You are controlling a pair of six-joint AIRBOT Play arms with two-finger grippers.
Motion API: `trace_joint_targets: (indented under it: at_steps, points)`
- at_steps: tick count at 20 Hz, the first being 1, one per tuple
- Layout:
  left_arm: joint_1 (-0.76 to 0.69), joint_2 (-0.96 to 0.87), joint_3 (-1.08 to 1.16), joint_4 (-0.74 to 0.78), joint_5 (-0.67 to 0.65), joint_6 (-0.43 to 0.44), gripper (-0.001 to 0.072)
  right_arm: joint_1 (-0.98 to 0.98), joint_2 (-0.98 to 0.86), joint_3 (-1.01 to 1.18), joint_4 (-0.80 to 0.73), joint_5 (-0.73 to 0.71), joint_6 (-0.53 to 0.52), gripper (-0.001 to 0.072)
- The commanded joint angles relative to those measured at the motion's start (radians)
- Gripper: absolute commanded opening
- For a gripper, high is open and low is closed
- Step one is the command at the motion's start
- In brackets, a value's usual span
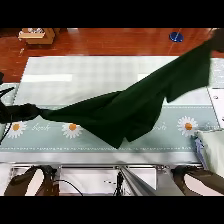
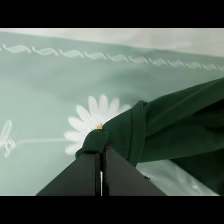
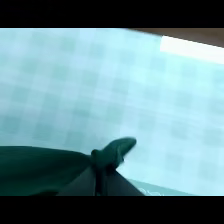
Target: Fold the shirts.
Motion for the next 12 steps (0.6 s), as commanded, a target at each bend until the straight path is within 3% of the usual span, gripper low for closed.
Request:
trace_joint_targets:
  at_steps: [1,7,12]
  points:
    - [-0.002,-0.136,-0.027,0.005,0.221,0.023,0.0023,0.000,-0.193,0.001,0.085,-0.112,-0.016,0.0026]
    - [-0.002,-0.360,-0.027,0.004,0.460,0.021,0.0023,0.000,-0.354,0.001,0.242,-0.314,-0.016,0.0026]
    - [-0.002,-0.474,-0.027,-0.007,0.434,0.021,0.0029,0.000,-0.400,0.001,0.240,-0.319,-0.017,0.0026]
